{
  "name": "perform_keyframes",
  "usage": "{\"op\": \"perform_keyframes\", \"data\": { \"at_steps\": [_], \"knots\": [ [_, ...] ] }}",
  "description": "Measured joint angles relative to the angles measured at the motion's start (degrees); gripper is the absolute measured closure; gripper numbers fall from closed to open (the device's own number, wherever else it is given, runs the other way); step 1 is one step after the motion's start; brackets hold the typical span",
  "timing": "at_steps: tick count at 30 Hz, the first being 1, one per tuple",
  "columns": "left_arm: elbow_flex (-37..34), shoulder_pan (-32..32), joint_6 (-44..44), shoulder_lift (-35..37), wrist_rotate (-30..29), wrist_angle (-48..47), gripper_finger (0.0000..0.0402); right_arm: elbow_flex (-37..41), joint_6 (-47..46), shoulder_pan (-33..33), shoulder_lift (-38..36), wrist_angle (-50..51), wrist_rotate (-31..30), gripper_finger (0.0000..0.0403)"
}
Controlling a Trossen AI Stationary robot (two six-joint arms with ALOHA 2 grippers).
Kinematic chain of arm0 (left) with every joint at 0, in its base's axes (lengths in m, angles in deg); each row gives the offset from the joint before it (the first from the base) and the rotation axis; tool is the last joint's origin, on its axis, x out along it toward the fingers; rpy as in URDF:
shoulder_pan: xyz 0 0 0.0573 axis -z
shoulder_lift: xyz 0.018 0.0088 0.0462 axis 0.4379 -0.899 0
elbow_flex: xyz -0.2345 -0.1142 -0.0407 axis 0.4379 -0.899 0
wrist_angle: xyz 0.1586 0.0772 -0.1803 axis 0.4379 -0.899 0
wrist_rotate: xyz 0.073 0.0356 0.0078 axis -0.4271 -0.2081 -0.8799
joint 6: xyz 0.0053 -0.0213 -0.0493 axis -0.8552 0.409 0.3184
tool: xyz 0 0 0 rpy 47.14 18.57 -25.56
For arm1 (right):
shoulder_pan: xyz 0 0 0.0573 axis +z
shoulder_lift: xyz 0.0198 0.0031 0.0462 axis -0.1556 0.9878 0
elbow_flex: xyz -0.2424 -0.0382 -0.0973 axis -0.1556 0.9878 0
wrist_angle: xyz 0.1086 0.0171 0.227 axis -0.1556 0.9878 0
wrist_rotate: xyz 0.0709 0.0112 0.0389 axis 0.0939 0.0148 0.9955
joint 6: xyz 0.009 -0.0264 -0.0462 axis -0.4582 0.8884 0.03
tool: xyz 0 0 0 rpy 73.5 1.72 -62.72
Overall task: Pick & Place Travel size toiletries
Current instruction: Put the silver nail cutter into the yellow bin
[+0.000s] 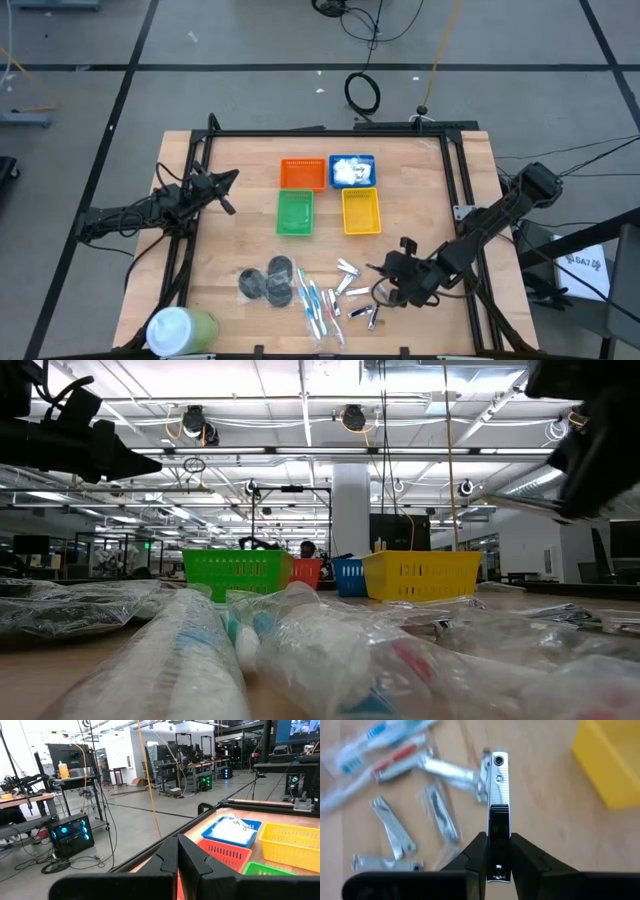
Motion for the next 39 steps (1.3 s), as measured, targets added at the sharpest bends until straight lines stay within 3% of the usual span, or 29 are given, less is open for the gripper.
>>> {"op": "perform_keyframes", "data": {
  "at_steps": [8,14,27,39],
  "knots": [
    [0.0,0.0,0.0,0.0,0.0,0.0,0.0401,-0.07,7.17,-6.29,-0.17,-5.6,-5.6,0.0339],
    [0.0,-0.01,0.0,0.0,0.01,0.0,0.0401,-0.11,14.31,-14.17,-0.2,-6.19,-5.68,0.0347],
    [0.0,-0.01,0.0,0.0,0.01,0.0,0.0401,-0.16,25.63,-34.7,-0.22,-5.96,6.26,0.0343],
    [0.01,-0.02,0.0,0.0,0.01,0.0,0.0401,4.39,22.77,-39.57,-0.26,-7.88,7.91,0.0302]
  ]
}}
